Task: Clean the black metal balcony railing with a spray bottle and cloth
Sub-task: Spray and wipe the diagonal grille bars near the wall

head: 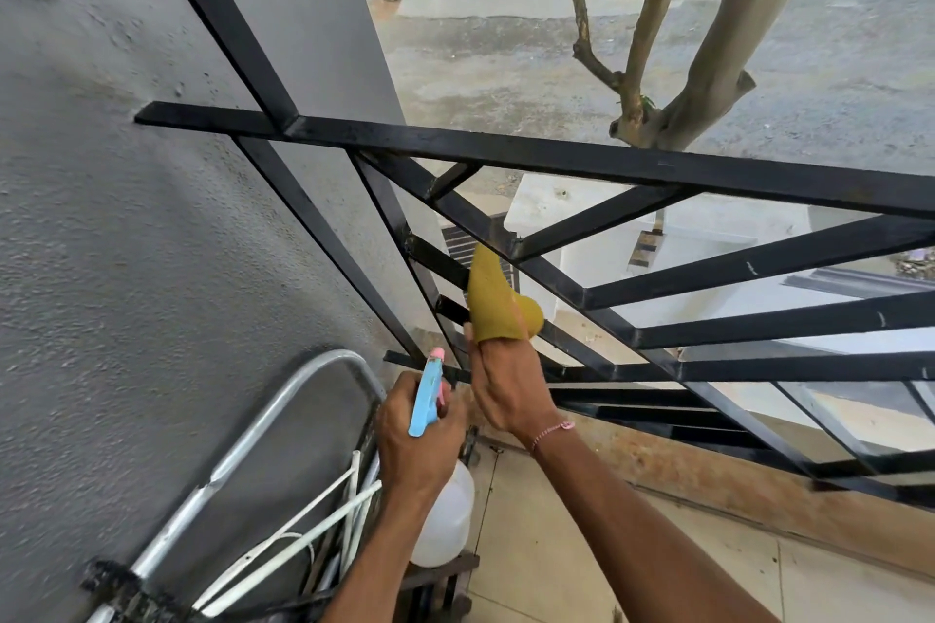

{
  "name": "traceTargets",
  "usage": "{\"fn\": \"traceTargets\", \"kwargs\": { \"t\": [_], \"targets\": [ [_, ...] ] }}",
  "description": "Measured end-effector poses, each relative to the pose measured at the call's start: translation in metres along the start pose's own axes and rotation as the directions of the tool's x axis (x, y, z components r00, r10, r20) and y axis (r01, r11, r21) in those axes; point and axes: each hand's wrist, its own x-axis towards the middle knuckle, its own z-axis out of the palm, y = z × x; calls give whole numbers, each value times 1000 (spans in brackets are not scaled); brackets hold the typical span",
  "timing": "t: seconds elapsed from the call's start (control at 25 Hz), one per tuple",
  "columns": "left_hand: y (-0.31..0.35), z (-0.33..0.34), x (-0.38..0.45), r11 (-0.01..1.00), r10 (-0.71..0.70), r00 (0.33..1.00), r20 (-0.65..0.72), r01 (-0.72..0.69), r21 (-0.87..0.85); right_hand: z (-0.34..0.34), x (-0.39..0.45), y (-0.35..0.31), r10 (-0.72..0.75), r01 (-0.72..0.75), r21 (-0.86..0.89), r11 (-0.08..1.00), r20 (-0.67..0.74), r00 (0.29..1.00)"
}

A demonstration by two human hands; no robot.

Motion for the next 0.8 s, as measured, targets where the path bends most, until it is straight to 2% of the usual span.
{"fn": "traceTargets", "kwargs": {
  "t": [0.12, 0.24, 0.28, 0.32, 0.4, 0.48, 0.52, 0.64, 0.68, 0.8],
  "targets": [
    [1, 9, 3, 999, 35, 999, 38, -36, 17, -7, -25, 40, 119, -119, -16, 993, -2, 993],
    [3, 17, 1, 1000, -27, 995, 93, 27, 7, -19, -50, 82, 366, -366, 6, 931, 11, 931],
    [4, 20, -2, 999, -41, 993, 111, 41, -3, -24, -60, 96, 357, -360, -44, 932, -63, 932],
    [5, 22, -4, 999, -45, 991, 125, 47, -9, -24, -70, 113, 277, -297, -155, 942, -139, 951],
    [6, 25, -7, 999, -40, 989, 141, 41, -1, -24, -79, 135, 189, -236, -347, 908, -163, 968],
    [7, 25, -9, 999, -39, 989, 145, 35, 28, -19, -79, 123, 279, -303, -466, 831, -120, 953],
    [6, 25, -10, 999, -43, 988, 146, 38, 36, -15, -76, 117, 319, -347, -430, 834, -138, 938],
    [3, 18, -10, 998, -53, 989, 138, 49, 28, -3, -63, 109, 234, -308, -405, 861, -222, 946],
    [1, 16, -9, 999, -48, 989, 140, 47, 11, -3, -59, 103, 233, -296, -364, 883, -207, 950],
    [-2, 11, 0, 999, -13, 994, 109, 17, -30, -13, -34, 65, 105, -138, -201, 970, -166, 980]
  ]
}}
